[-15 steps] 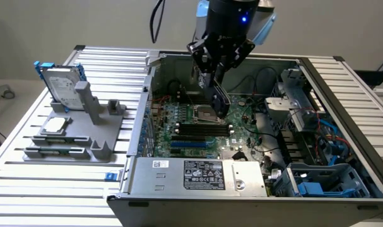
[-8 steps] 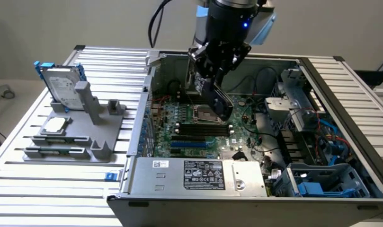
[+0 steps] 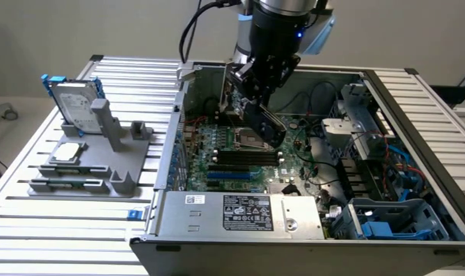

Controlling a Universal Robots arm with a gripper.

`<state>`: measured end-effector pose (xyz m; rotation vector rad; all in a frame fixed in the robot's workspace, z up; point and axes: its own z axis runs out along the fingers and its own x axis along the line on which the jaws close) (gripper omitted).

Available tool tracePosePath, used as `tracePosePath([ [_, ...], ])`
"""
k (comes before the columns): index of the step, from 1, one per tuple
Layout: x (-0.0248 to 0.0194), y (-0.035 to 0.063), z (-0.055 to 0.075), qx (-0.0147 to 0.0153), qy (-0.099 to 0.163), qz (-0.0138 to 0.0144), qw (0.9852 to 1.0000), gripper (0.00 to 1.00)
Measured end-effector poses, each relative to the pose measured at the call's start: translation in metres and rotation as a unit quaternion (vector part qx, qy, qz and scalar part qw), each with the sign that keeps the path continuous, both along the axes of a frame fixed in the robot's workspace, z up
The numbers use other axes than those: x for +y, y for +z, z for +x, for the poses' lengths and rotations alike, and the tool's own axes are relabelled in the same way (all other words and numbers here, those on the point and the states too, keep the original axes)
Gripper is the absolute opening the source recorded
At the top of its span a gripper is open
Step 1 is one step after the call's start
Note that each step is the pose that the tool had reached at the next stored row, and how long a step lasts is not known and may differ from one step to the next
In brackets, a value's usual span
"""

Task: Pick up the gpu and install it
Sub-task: 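Insert the gpu into the slot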

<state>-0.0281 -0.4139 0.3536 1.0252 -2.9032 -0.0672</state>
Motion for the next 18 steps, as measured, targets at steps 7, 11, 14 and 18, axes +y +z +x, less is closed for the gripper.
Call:
tracePosePath([
  [7, 0.0, -0.0055, 0.0, -0.0002, 0.064, 0.0068, 0.9979, 0.27],
  [11, 0.0, -0.0087, 0.0, -0.0003, 0.1, 0.0111, 0.9949, 0.27],
  [14, 0.0, -0.011, 0.0, -0.0004, 0.127, 0.0149, 0.9918, 0.27],
  [18, 0.0, -0.0141, 0.0, -0.0005, 0.163, 0.019, 0.9864, 0.27],
])
